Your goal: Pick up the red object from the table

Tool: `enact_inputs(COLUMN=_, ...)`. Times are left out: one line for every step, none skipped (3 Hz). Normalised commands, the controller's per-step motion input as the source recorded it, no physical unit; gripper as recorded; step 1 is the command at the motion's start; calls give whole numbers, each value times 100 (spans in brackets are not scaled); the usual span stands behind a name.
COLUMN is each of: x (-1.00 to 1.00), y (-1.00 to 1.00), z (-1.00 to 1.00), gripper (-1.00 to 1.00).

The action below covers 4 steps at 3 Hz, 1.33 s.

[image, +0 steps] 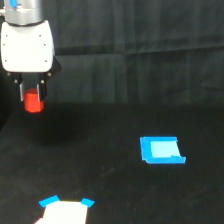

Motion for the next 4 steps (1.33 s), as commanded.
enact_inputs(x=-23, y=-28, z=-19, gripper=-86)
enact_inputs(x=-5, y=14, z=6, gripper=-100)
enact_inputs(x=-41, y=-14, z=-7, gripper=-100)
enact_inputs(x=-28, y=-14, z=-20, gripper=-100)
